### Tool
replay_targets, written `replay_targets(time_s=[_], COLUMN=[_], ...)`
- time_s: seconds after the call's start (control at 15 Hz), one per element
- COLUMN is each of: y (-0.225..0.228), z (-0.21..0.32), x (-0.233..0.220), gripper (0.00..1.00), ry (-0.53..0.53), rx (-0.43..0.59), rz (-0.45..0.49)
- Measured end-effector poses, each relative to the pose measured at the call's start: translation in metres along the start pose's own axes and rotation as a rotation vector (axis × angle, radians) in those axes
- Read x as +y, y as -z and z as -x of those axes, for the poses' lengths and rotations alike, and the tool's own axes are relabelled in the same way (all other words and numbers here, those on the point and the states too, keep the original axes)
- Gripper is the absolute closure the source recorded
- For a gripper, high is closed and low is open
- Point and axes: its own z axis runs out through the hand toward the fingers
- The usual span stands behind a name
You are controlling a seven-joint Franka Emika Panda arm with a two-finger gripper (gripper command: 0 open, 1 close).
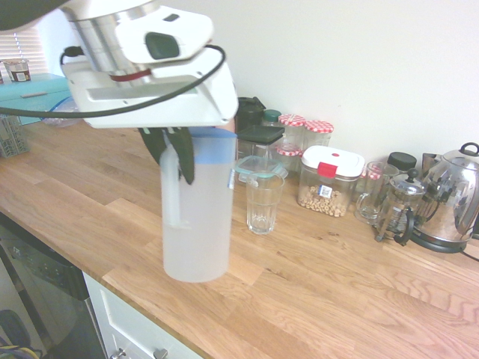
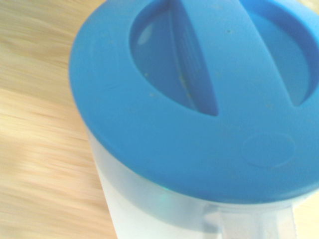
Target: Pour me some water
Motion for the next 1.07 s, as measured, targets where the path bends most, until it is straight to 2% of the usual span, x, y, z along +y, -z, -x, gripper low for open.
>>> replay_targets(time_s=[0.2,0.33,0.53,0.8,1.07], y=[-0.026,-0.024,-0.016,-0.025,-0.060], z=[-0.045,-0.076,-0.108,-0.149,-0.190], x=[0.036,0.050,0.059,0.033,0.005], gripper=[1.00,1.00,1.00,1.00,1.00], ry=[0.031,0.073,0.206,0.392,0.477], rx=[-0.038,-0.053,-0.100,-0.183,-0.238], rz=[0.001,0.008,0.023,0.066,0.214])
